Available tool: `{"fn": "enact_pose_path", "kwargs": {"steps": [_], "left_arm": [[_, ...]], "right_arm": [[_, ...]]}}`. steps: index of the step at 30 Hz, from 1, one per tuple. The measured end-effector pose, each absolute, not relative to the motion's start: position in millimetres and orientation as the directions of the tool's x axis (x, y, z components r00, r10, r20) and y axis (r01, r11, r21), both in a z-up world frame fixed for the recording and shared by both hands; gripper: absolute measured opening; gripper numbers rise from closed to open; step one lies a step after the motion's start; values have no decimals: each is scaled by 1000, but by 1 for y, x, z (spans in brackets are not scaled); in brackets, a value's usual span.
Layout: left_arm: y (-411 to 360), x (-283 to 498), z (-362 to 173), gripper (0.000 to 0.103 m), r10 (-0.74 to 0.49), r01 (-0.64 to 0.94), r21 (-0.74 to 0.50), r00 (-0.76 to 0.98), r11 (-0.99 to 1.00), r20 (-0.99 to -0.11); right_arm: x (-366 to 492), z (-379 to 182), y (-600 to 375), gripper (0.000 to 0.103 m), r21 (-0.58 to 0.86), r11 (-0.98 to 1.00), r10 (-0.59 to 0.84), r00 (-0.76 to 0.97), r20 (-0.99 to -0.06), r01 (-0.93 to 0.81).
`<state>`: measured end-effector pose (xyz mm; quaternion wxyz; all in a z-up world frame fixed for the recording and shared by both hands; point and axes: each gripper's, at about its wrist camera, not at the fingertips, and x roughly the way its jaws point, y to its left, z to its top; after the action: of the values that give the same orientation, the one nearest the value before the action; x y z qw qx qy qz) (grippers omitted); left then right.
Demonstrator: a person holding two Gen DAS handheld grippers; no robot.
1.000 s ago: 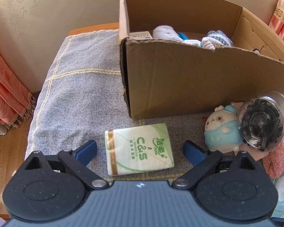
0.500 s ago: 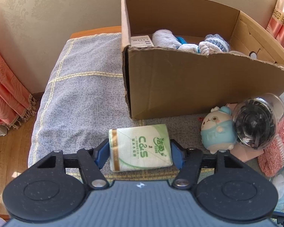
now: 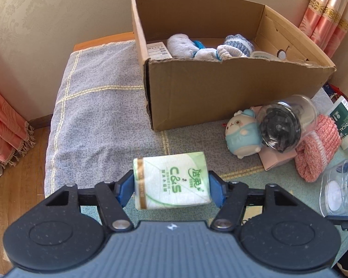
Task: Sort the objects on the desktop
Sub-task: 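Carry the tissue pack and spool case over the box with both tools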
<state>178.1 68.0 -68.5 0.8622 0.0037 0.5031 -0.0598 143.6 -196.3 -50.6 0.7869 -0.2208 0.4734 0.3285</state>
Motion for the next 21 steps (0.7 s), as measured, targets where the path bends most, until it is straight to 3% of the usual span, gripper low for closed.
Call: {"fn": "enact_pose_path", "kwargs": {"steps": [21], "left_arm": [[27, 162, 6, 65, -245, 323, -68, 549, 944, -799]], "right_arm": [[144, 18, -198, 82, -113, 676, 362, 462, -810, -728]]}}
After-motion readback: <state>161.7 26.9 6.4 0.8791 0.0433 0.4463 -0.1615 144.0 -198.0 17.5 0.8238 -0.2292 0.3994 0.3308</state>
